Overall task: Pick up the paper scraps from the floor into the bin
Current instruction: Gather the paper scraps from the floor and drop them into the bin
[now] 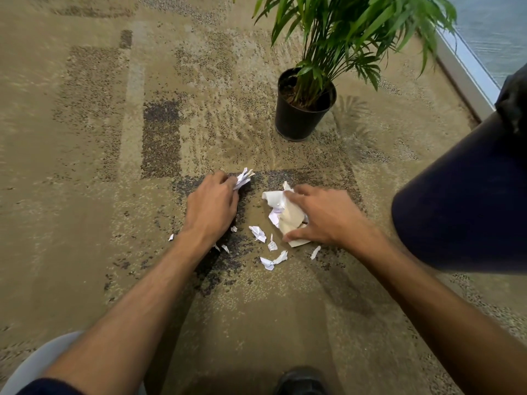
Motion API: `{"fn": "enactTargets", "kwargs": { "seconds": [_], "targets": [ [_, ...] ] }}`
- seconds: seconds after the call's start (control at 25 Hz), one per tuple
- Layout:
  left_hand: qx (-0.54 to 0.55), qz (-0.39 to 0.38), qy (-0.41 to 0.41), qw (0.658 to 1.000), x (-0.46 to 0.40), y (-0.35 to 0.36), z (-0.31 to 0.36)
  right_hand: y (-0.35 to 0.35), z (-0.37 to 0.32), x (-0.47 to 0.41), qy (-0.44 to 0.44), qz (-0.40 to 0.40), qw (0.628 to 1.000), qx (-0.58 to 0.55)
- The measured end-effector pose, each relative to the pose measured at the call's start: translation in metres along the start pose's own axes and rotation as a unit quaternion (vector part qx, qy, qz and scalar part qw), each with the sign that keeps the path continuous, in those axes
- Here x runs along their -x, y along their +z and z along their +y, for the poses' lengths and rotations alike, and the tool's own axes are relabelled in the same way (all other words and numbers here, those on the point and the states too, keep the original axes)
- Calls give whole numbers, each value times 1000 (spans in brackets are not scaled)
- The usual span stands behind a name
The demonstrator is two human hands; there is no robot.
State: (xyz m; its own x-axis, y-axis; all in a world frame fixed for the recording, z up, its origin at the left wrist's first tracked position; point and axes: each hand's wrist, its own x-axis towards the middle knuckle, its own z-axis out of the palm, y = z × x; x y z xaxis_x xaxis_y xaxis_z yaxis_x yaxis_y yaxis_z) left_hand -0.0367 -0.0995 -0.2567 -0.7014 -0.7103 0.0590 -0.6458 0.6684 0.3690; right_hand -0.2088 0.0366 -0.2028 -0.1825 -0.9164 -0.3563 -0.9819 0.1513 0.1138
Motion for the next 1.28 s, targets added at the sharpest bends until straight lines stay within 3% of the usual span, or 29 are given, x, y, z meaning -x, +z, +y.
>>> {"fn": "enactTargets", "kwargs": {
  "seconds": [0.16, 0.48, 0.72, 0.96, 1.04, 1.16, 1.28],
  "targets": [
    [11, 5, 2, 1000, 1, 0, 1, 14, -6, -9, -1, -39, 999, -27],
    [28, 1, -11, 1000, 2, -11, 7, 18, -4, -25, -38, 34, 997, -52],
    [61, -5, -30, 998, 2, -23, 13, 22, -3, -32, -47, 41, 995, -78],
    [89, 3, -34, 995, 8, -32, 17, 9, 6, -18, 16, 55, 958, -282],
    [92, 12, -31, 995, 12, -35, 17, 5, 11, -10, 18, 64, 967, -246],
    [91, 16, -31, 995, 15, -36, 17, 11, 7, -7, 21, 82, 992, -93],
    [97, 7, -33, 995, 15, -35, 21, 22, -4, -10, 1, 70, 996, -61]
  ]
}}
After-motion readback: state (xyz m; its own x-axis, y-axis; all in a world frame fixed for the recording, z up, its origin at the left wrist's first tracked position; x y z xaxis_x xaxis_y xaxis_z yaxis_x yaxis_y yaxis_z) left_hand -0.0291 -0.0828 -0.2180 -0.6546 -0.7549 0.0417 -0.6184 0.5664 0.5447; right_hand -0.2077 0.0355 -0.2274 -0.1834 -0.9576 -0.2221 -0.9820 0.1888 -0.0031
